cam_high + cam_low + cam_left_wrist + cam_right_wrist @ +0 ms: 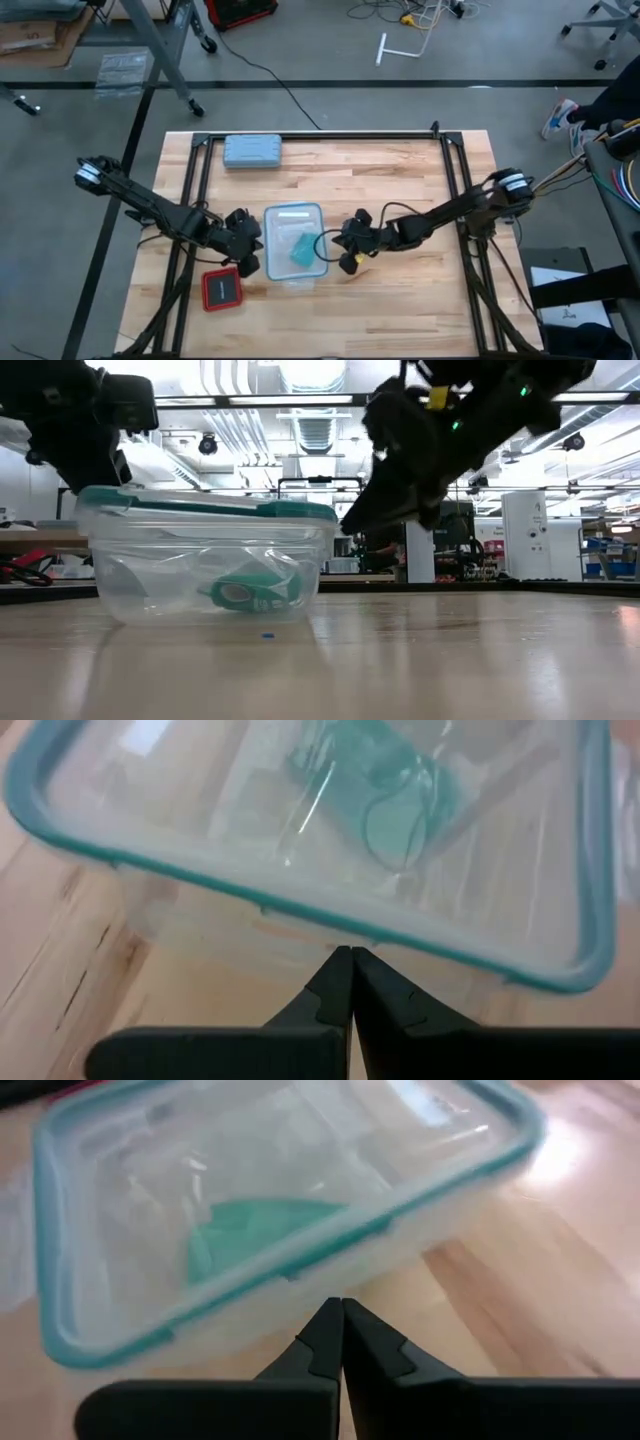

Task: Roll bandage
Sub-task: Close the transparent food container

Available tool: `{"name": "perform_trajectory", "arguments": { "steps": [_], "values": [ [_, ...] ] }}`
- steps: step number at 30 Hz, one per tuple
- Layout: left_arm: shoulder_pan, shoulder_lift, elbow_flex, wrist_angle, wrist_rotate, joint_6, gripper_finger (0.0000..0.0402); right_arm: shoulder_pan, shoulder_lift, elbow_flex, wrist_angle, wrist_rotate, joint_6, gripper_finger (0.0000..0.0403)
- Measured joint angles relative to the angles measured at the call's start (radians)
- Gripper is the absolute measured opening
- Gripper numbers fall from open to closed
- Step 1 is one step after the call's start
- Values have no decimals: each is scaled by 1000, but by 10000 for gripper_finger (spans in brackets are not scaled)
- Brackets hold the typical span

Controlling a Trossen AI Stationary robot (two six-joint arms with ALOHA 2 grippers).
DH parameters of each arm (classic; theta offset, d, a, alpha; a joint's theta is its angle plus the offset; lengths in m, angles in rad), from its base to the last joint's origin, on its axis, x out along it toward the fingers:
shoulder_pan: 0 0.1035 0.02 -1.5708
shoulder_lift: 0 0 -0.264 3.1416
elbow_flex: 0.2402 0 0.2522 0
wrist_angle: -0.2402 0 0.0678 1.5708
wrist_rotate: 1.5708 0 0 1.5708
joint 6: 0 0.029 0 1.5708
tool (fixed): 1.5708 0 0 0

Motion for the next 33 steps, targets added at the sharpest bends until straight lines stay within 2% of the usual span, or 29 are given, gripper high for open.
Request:
{"name": "perform_trajectory", "arguments": {
  "steps": [5, 9, 18, 27, 29, 33],
  "values": [
    [-20, 7, 17, 5, -8, -19, 0, 1, -94, -3, -134, 2, 11, 0],
    [-20, 34, 3, -14, -9, -41, 0, 3, -118, -4, -146, -8, 34, 0],
    [-21, 135, -37, 58, -6, -60, 0, 2, 9, -2, 28, -40, 68, 0],
    [-22, 200, -37, 149, 13, -23, 0, -1, 64, 26, 13, -55, 81, 0],
    [-21, 196, -34, 123, 46, -53, 0, -1, 62, 26, 10, -58, 80, 0],
    [-48, 169, -17, -53, 137, -153, 0, -1, 32, 26, -27, -57, 77, 0]
  ]
}}
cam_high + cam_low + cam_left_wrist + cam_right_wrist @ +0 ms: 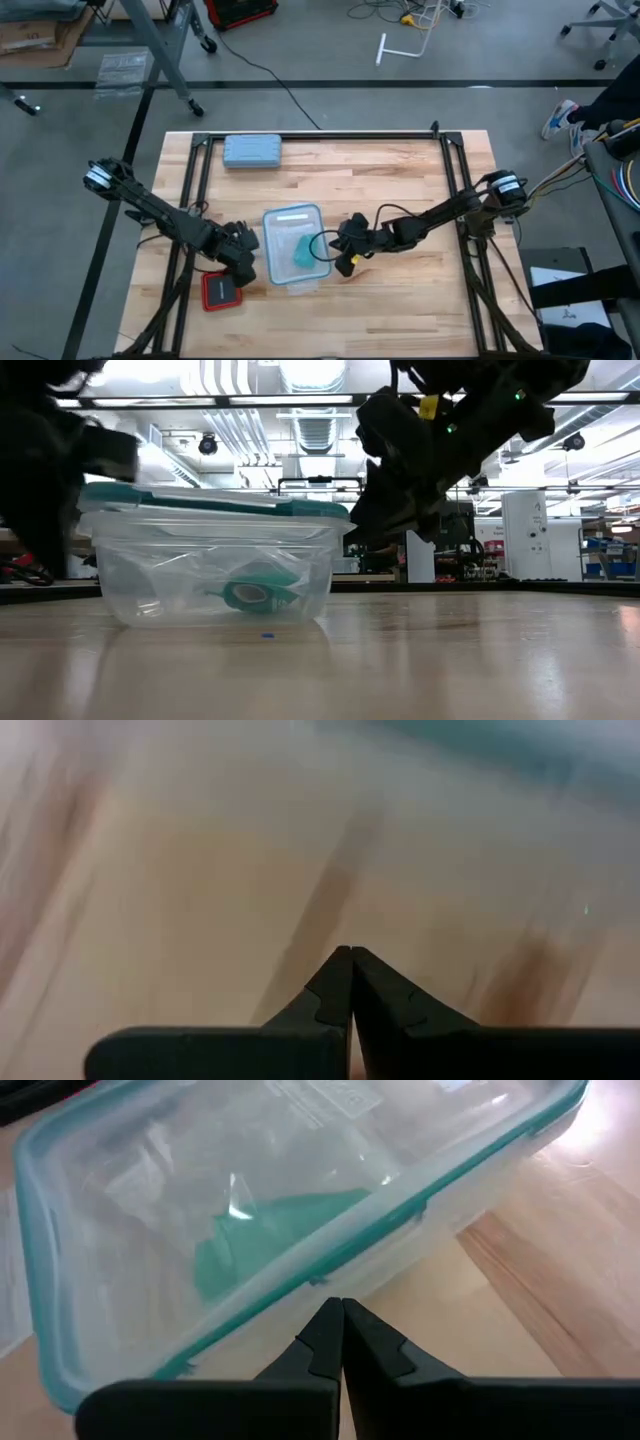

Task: Roll bandage
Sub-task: Close the transparent food container

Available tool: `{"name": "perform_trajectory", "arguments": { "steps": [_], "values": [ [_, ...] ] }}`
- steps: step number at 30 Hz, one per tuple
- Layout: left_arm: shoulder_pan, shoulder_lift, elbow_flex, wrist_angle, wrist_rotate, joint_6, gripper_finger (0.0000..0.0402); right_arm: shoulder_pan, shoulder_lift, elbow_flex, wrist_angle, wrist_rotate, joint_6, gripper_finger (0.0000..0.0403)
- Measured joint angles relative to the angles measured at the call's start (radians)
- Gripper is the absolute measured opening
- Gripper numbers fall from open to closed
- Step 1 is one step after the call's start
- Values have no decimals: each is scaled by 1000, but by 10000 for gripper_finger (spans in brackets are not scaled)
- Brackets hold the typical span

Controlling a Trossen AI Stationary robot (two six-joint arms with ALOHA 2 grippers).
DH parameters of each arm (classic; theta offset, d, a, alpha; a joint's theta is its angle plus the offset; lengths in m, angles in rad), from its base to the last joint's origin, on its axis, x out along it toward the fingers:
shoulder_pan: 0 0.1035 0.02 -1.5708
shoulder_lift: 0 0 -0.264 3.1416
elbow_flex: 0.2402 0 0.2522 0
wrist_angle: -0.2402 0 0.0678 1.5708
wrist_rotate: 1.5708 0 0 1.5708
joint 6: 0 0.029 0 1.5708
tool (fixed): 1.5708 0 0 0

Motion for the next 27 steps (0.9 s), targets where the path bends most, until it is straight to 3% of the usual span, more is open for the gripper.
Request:
{"name": "perform_trajectory", "arguments": {
  "steps": [6, 13, 21, 27],
  "values": [
    [-46, -73, 56, -124, 7, -53, 0, -1, -18, -2, -2, 5, -8, 0],
    [-43, -124, 89, 97, -214, 35, 0, -1, -16, -3, -6, 5, -14, 0],
    [-2, -26, 65, 93, -221, -54, 0, -4, -16, -3, -7, 6, -16, 0],
    [-2, -25, 65, 91, -218, -59, 0, -12, -11, -5, -7, 6, -8, 0]
  ]
}}
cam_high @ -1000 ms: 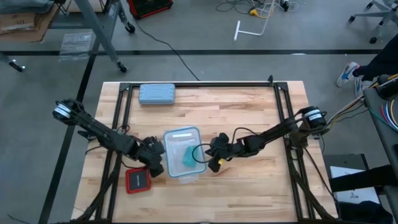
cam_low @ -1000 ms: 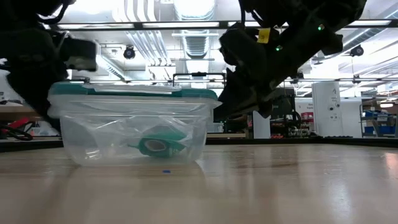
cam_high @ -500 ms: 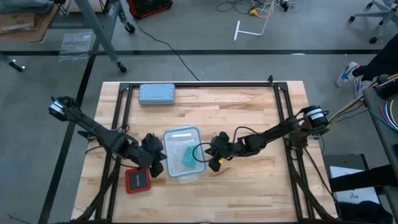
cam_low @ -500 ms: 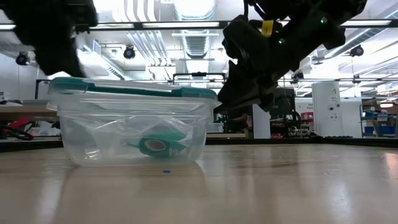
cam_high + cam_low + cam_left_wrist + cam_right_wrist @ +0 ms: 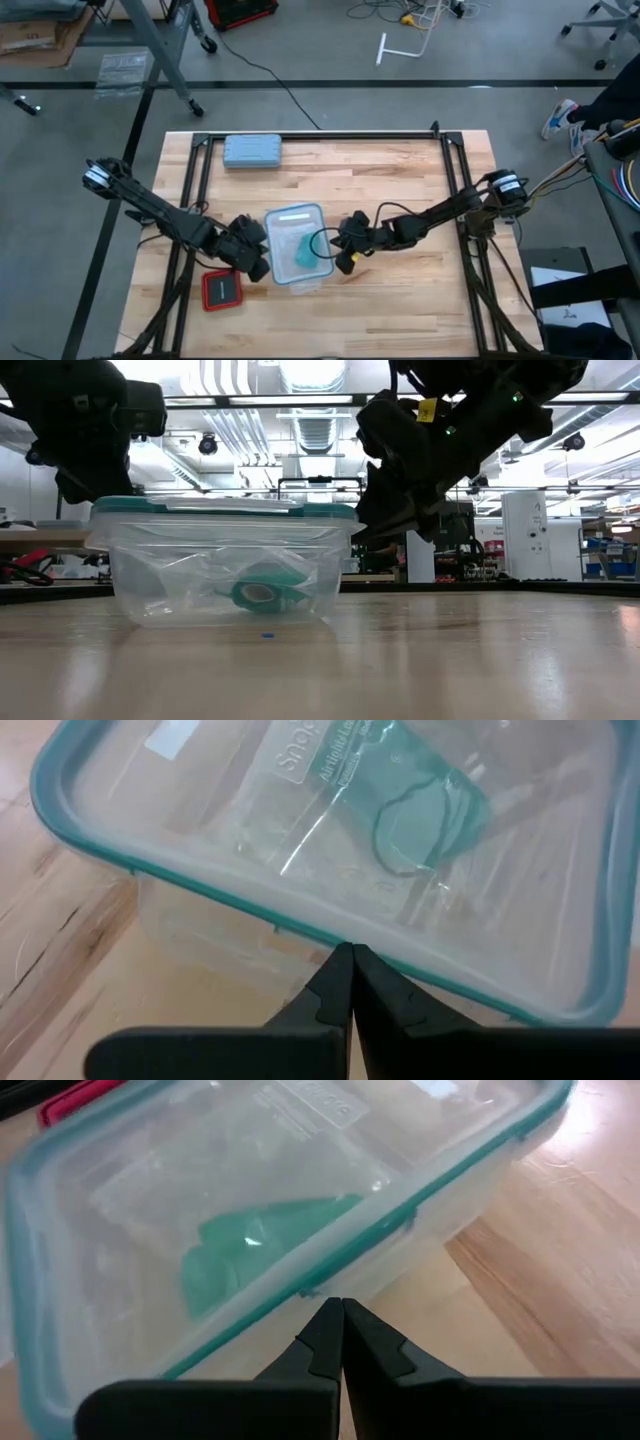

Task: Roll bandage
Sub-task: Close the transparent food container

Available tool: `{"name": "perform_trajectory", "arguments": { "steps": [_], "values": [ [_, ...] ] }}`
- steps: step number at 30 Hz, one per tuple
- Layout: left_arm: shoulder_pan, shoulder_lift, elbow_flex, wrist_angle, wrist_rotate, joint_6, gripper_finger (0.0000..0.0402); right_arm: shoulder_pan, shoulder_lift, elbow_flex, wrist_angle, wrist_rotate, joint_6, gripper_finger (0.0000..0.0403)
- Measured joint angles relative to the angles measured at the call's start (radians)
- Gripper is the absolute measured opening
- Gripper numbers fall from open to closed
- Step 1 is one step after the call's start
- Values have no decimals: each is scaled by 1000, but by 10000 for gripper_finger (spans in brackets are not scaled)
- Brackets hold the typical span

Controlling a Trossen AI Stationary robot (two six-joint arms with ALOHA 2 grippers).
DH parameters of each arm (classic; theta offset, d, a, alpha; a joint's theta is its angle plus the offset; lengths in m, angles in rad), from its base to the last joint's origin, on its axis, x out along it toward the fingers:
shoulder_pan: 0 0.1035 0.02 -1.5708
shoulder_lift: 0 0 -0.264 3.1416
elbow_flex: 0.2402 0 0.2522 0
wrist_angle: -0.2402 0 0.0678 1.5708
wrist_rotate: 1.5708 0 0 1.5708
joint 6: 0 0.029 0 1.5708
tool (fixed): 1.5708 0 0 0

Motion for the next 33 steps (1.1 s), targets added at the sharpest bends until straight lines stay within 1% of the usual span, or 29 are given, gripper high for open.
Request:
{"name": "perform_trajectory", "arguments": {
  "steps": [6, 9, 14, 20, 28, 33],
  "values": [
    [3, -30, 36, -59, 9, -15, 0, -5, 1, -2, 2, 2, 10, 0],
    [3, -27, 60, -119, 10, -26, 0, -11, 1, -2, 0, 0, 26, 0],
    [5, -27, 80, -130, 4, -29, 0, -12, 1, -4, 1, 0, 25, 0],
    [17, 16, 72, -116, 0, -49, 0, -12, 1, -4, 1, 0, 24, 0],
    [45, 82, 71, -80, 2, -8, 0, -12, 1, -5, -1, 4, 23, 0],
    [53, 87, 71, -64, 3, 11, 0, -12, 1, -6, -4, 7, 21, 0]
  ]
}}
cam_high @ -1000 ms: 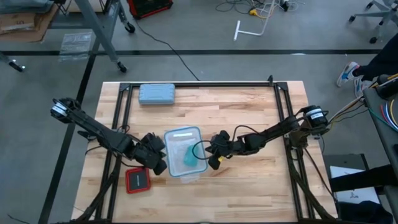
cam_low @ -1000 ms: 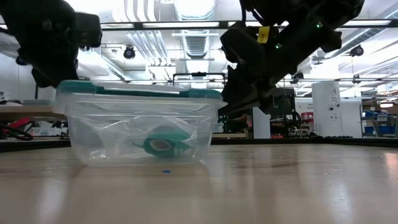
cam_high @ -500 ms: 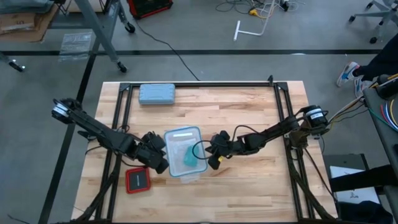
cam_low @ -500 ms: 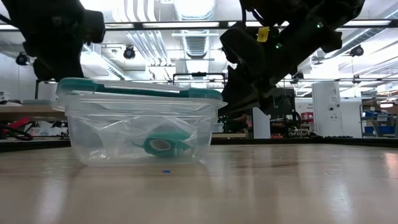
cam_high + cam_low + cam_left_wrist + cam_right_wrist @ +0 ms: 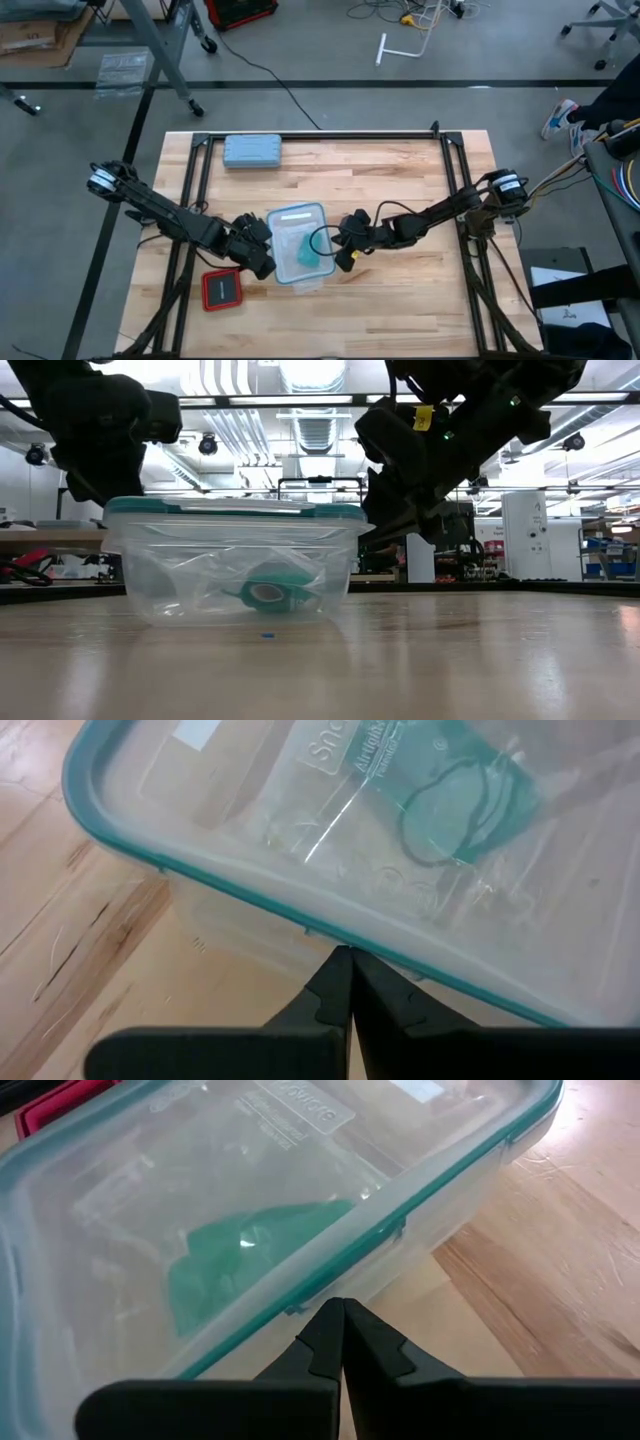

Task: Roll bandage
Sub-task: Close the transparent food container

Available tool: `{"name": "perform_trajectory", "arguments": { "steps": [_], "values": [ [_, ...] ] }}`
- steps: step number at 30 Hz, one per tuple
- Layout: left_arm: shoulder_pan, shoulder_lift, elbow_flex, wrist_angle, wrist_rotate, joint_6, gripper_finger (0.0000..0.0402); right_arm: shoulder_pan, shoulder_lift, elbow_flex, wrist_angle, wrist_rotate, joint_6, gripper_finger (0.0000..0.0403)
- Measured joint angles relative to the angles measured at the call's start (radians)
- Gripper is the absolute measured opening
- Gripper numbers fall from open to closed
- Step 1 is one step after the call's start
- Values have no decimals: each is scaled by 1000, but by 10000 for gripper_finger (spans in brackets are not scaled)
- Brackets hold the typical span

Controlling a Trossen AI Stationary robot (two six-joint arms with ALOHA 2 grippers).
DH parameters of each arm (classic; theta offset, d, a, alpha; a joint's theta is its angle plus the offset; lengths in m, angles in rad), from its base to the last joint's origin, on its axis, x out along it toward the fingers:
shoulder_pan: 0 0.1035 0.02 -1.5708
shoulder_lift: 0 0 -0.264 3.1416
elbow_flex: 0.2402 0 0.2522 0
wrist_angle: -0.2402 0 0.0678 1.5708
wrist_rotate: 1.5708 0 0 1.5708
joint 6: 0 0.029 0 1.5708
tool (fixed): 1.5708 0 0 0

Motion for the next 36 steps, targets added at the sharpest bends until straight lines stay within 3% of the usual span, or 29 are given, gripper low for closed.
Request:
{"name": "perform_trajectory", "arguments": {
  "steps": [17, 25, 36],
  "values": [
    [3, -13, -58, 106, -4, -74, 0, -1, -1, -1, -1, -10, -4, 0],
    [2, -57, -205, 411, -17, -138, 0, -2, -1, -4, -38, 6, -2, 0],
    [-1, -59, -321, 681, -71, -126, 0, -17, -1, -5, -55, 7, 16, 0]
  ]
}}
